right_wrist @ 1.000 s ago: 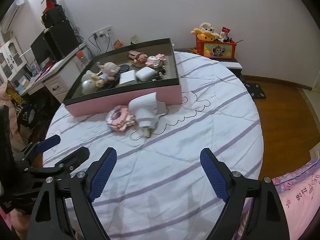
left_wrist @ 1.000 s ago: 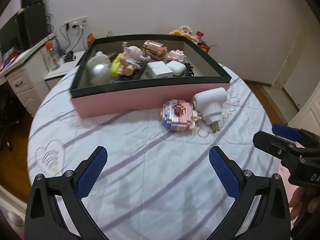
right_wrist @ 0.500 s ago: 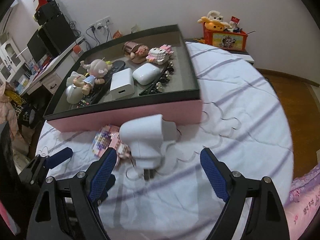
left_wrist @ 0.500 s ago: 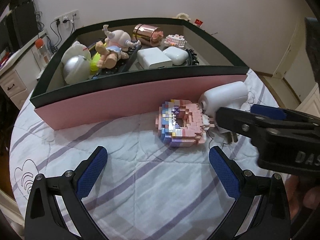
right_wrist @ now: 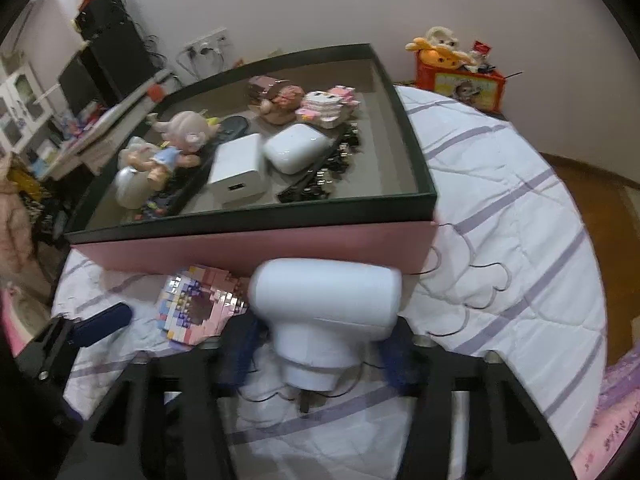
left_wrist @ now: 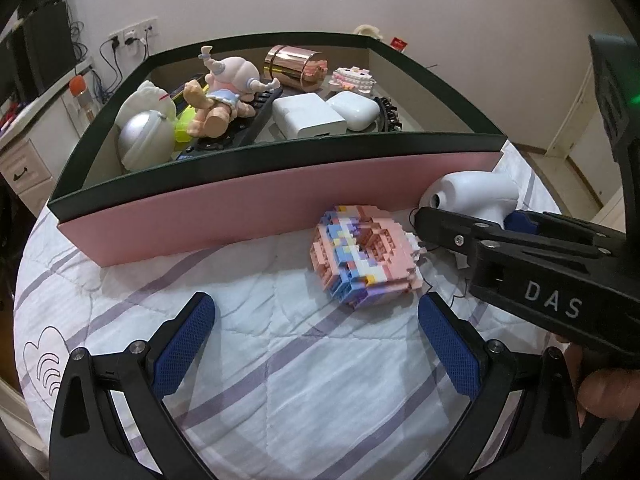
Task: Organize rigid objects
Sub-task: 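Grasp the pixel-block cat with the left tool while the right tool grasps the white plug charger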
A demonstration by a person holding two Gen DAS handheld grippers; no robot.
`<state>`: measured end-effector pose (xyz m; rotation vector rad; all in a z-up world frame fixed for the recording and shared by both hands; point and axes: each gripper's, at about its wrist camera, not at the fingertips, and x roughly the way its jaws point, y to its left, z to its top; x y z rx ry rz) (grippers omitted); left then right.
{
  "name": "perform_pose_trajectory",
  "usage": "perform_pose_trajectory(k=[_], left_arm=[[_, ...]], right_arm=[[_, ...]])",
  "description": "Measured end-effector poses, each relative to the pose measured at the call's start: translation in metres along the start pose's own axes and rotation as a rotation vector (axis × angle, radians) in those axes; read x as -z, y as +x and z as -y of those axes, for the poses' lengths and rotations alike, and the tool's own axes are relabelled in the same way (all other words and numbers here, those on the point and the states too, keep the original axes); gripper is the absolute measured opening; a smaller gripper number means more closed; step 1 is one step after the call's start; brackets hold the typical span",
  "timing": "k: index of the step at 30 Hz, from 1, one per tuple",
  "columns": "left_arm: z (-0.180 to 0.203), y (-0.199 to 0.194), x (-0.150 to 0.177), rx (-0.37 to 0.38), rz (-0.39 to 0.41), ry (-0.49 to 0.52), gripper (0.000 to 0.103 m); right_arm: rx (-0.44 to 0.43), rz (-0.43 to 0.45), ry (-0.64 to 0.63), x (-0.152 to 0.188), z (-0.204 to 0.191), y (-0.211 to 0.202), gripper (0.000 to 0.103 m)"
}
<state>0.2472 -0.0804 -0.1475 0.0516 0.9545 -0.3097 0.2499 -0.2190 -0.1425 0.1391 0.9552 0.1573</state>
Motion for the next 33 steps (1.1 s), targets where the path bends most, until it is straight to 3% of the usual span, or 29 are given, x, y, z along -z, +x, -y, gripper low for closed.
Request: perform_pose_trajectory(k=[11, 19, 22, 24, 33], left_arm=[[0.014, 0.013, -0.014, 0.043, -0.01, -0.03, 0.103], [0.018, 0.025, -0.018, -0.006, 0.007, -0.061, 0.101], [0.015, 0.025, -0.021, -0.018, 0.022, -0.071, 0.088], [0.013, 0.023, -0.02, -0.039, 0.035, -0.071, 0.066], [0.005, 0.016, -0.017, -0.011, 0.052, -0.095, 0.065]], right_arm=[[0.002, 0.019, 0.05, 0.009, 0.023, -0.022, 0.045], [-0.006, 0.024, 0.074, 0.011, 0.033, -0.027, 0.045], [-0.01, 0.03, 0.083, 0.011, 0.035, -0.029, 0.045], [-0.017, 0.032, 0.092, 0.012, 0.037, -0.031, 0.045], [-0.017, 0.051, 0.111, 0.016, 0.042, -0.046, 0.045]])
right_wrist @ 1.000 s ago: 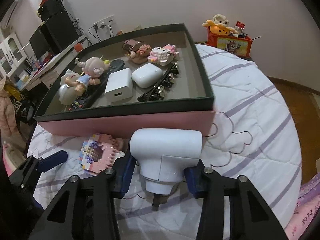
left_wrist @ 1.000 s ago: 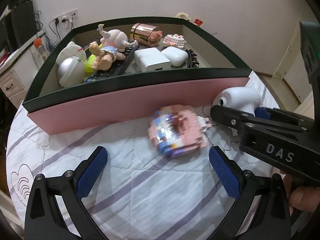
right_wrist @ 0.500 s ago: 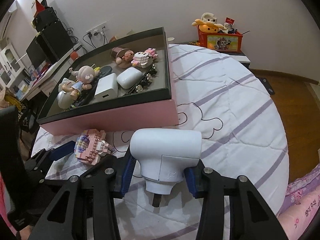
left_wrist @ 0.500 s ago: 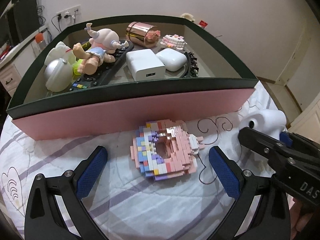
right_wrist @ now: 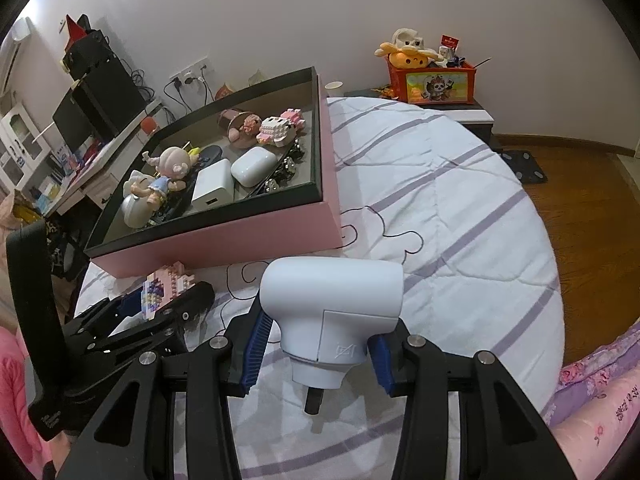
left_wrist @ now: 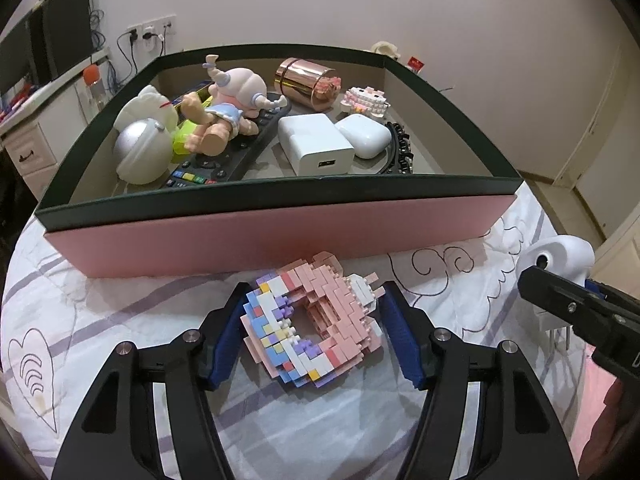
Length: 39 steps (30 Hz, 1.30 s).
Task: Organize rigid objects
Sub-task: 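Grasp the pixel-block cat with the left tool while the right tool grasps the white plug charger, then carry the block cat and charger into the box and open both tools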
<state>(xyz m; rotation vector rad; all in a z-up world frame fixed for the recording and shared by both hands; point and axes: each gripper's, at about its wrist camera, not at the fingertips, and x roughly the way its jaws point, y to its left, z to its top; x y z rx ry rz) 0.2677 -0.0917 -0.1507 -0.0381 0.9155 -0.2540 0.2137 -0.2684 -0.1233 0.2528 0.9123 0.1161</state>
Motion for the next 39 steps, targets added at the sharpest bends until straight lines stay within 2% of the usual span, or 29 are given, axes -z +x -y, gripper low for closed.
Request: perform_pose_trajectory(k=[9, 15, 20, 24, 28, 32, 39], left_arm=[[-0.017, -0.029, 0.007, 0.018, 0.014, -0.017, 0.065], [-0.039, -0.071, 0.002, 0.017, 0.052, -0.025, 0.065], [-0.061, -0.104, -0.022, 0.02, 0.095, -0.022, 0.065], [-0.071, -0.116, -0.051, 0.033, 0.121, -0.007, 0.065], [-0.075, -0.114, -0.081, 0.028, 0.143, 0.016, 0.065], [-0.074, -0.093, -0.104, 0.057, 0.118, 0.021, 0.065], [-0.062, -0.042, -0.107, 0.105, 0.021, 0.021, 0.065]], right_arm=[[-0.002, 0.012, -0.014, 0.001, -0.007, -0.013, 0.045], [-0.024, 0.026, -0.055, -0.006, -0.028, -0.02, 0.045], [-0.047, 0.051, -0.107, -0.021, -0.05, -0.028, 0.045], [-0.052, 0.087, -0.155, -0.045, -0.069, -0.035, 0.045], [-0.046, 0.115, -0.186, -0.075, -0.08, -0.037, 0.045], [-0.054, 0.108, -0.201, -0.104, -0.088, -0.025, 0.045], [-0.031, 0.013, -0.22, -0.113, -0.09, 0.018, 0.045]])
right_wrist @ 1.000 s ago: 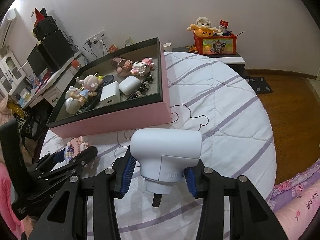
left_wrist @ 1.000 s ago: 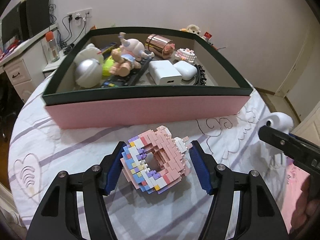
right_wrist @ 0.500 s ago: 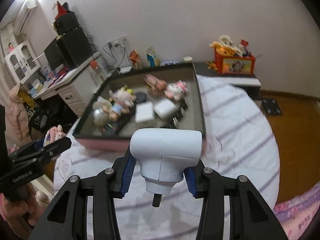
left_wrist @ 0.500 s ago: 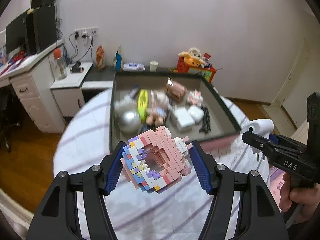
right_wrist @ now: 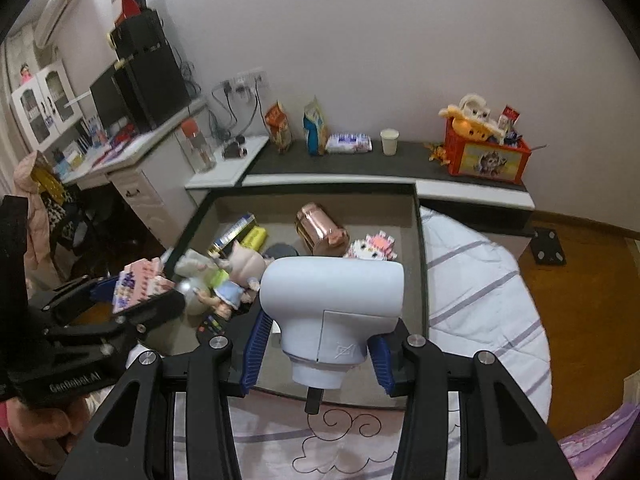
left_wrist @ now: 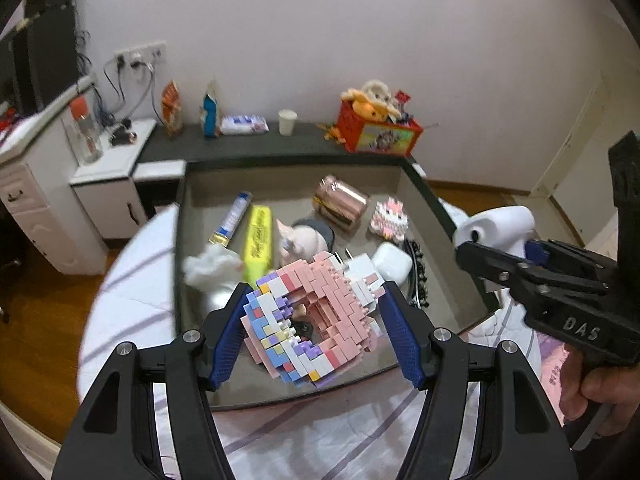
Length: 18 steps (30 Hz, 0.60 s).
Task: Organize rigid objects
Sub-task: 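Carry the block cat and charger into the box and open both tools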
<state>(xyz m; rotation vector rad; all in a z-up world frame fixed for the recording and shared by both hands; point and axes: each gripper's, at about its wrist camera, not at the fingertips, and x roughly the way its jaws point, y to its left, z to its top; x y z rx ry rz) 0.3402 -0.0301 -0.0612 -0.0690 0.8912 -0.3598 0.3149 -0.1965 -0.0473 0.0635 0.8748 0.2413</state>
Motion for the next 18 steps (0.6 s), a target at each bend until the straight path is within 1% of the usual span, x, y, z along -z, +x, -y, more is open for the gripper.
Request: perform_pose_trajectory(k=[6, 18], left_arm=[[-0.003, 0.025, 0.007, 0.008, -0.056, -0.018, 0.065], [0.0, 0.035, 0.018, -0.018, -0.094, -0.015, 0.066]], right_arm=[[0.014, -0.068, -0.008, 0.011, 0.004, 0.025, 0.045], [0.028, -0.107, -0.029, 0.017, 0.002, 0.034, 0.046]])
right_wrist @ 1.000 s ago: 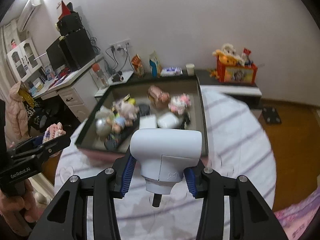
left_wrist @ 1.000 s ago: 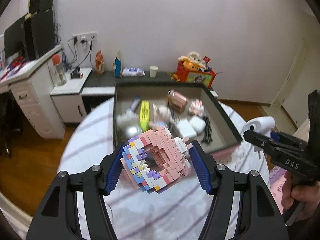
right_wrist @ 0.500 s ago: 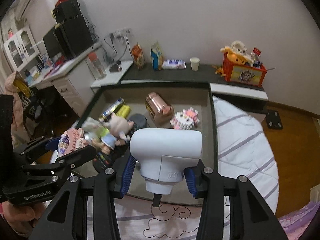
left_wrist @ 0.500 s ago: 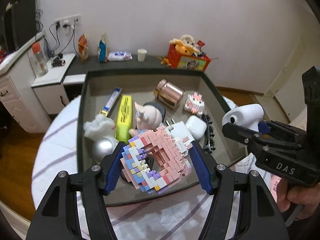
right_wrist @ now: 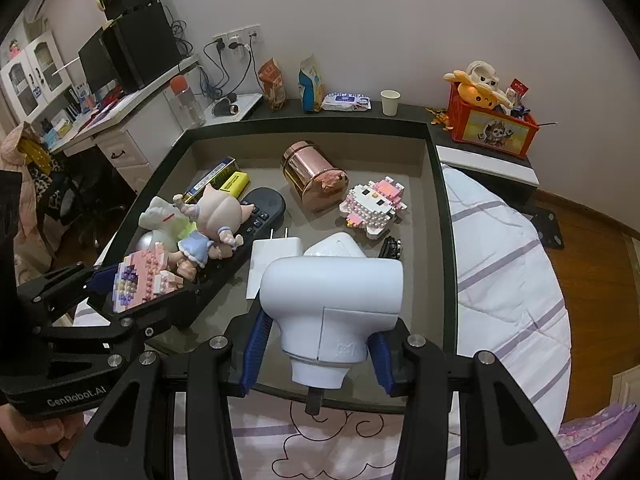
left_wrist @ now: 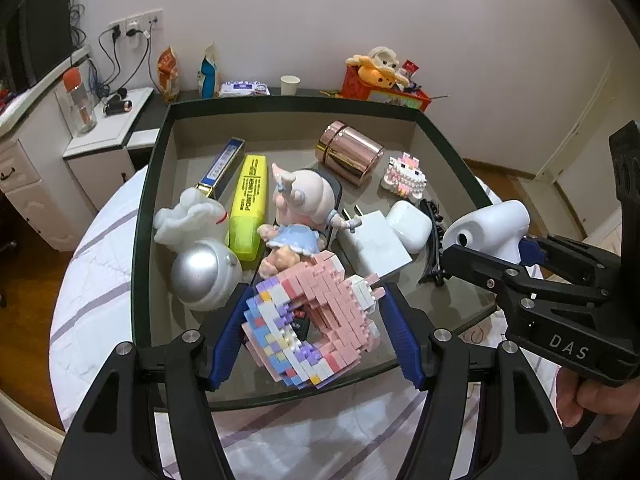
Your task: Organize rigid objects
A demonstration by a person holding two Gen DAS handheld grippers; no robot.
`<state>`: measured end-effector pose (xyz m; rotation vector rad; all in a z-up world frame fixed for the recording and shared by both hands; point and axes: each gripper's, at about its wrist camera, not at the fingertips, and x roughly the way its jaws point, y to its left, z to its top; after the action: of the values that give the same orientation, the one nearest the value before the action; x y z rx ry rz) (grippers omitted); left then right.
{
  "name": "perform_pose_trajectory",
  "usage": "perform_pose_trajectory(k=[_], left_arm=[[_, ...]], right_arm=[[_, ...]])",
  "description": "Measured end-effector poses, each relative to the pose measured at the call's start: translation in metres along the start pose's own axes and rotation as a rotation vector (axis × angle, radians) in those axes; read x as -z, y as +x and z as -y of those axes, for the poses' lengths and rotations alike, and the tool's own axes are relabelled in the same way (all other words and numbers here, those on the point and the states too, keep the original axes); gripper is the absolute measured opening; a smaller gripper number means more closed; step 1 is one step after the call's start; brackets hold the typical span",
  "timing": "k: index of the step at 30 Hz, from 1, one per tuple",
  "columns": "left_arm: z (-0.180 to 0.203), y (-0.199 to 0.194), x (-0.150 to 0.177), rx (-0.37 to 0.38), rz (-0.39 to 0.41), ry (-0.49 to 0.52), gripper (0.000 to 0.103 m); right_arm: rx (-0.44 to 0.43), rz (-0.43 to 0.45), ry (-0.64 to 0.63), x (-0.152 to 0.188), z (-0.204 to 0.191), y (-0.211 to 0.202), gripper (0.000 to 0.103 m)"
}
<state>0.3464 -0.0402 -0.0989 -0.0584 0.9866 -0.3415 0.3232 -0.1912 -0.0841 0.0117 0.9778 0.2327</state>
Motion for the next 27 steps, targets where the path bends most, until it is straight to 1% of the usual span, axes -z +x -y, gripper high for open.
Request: perform_pose_trajectory(k=[4, 5, 6, 8, 9, 10, 12, 15, 18, 19, 21, 22, 24, 26, 27], left_arm=[[-0.001, 0.006, 0.004, -0.015, -0.026, -0.002, 0.068], [0.0, 0.008, 0.005, -0.031, -0.038, 0.001, 0.077], [-0.001, 0.009, 0.006, -0.044, -0.041, 0.0, 0.086], [-0.003, 0.006, 0.008, -0.069, -0.028, -0.003, 0.092], [-0.005, 0.003, 0.009, -0.059, -0.022, -0.007, 0.1], [-0.006, 0.001, 0.009, -0.05, -0.016, -0.012, 0.103], [-0.007, -0.005, 0.01, -0.06, 0.0, -0.018, 0.103], [-0.01, -0.012, 0.011, -0.061, 0.007, -0.035, 0.103], [-0.013, -0.023, 0.014, -0.077, 0.025, -0.064, 0.103], [-0.016, -0.027, 0.014, -0.081, 0.03, -0.08, 0.103], [-0.022, -0.037, 0.019, -0.078, 0.036, -0.123, 0.103], [-0.025, -0.042, 0.021, -0.079, 0.039, -0.145, 0.103], [-0.028, -0.054, 0.027, -0.109, 0.053, -0.172, 0.103], [-0.027, -0.066, 0.034, -0.148, 0.068, -0.171, 0.103], [-0.027, -0.071, 0.038, -0.156, 0.076, -0.17, 0.103]], right_arm=[[0.01, -0.019, -0.004, 0.002, 0.0, 0.006, 0.046], [0.018, -0.022, -0.008, 0.003, 0.0, 0.008, 0.048], [0.019, -0.025, -0.008, 0.004, 0.0, 0.009, 0.054], [0.052, -0.025, -0.001, 0.006, 0.003, 0.011, 0.078], [0.057, -0.021, 0.005, 0.007, 0.005, 0.01, 0.082], [0.045, -0.018, 0.012, 0.007, 0.007, 0.008, 0.083], [0.02, -0.023, 0.024, 0.009, 0.01, 0.006, 0.083], [0.025, -0.016, 0.029, 0.01, 0.01, 0.002, 0.085], [0.0, -0.008, 0.076, 0.01, 0.012, -0.005, 0.085], [-0.017, -0.005, 0.1, 0.01, 0.014, -0.007, 0.085], [-0.087, 0.005, 0.164, 0.012, 0.02, -0.016, 0.085], [-0.099, 0.011, 0.18, 0.013, 0.021, -0.02, 0.085], [-0.089, 0.019, 0.197, 0.015, 0.021, -0.031, 0.085], [-0.086, 0.03, 0.207, 0.021, 0.019, -0.042, 0.085], [-0.087, 0.04, 0.209, 0.025, 0.017, -0.05, 0.085]])
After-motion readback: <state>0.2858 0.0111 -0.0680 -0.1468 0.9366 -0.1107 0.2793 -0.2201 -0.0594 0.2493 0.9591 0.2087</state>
